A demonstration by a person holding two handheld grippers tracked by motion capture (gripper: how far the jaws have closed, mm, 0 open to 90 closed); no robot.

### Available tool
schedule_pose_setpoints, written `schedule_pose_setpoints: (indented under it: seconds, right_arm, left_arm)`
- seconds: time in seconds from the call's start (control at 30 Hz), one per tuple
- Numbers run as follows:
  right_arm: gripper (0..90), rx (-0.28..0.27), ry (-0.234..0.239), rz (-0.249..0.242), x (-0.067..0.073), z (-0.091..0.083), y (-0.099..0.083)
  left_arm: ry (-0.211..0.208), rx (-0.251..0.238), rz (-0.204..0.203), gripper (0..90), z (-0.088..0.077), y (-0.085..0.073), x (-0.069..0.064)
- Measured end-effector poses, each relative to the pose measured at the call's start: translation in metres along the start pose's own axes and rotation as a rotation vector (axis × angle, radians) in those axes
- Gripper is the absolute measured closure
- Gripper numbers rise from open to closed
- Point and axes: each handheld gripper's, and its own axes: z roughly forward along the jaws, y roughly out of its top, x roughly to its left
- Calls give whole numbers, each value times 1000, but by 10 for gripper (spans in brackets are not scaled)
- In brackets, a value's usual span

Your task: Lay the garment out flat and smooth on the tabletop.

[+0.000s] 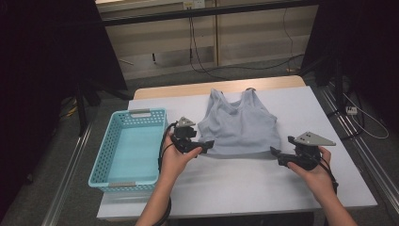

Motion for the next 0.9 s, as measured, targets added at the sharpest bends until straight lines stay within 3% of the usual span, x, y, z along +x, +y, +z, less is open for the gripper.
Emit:
schedule_pose_setpoints:
  seconds: [0.13, 0.33, 0.63, 0.77, 0.9]
  right_arm:
    - [205, 10, -3, -16, 1, 1, -3]
    - [166, 10, -12, 1, -1, -1, -6]
    - [111, 30, -15, 7, -3, 0, -10]
    - [122, 44, -22, 13, -4, 1, -12]
    - [200, 40, -28, 20, -5, 0, -12]
  left_arm:
    - [-7, 2, -11, 149, -1, -3, 2]
    - [-19, 2, -21, 143, -2, -5, 3]
    - [-31, 3, -12, 136, 1, -4, 3]
    - [-28, -4, -3, 135, -1, -2, 0]
    - [-33, 4, -1, 132, -1, -4, -1]
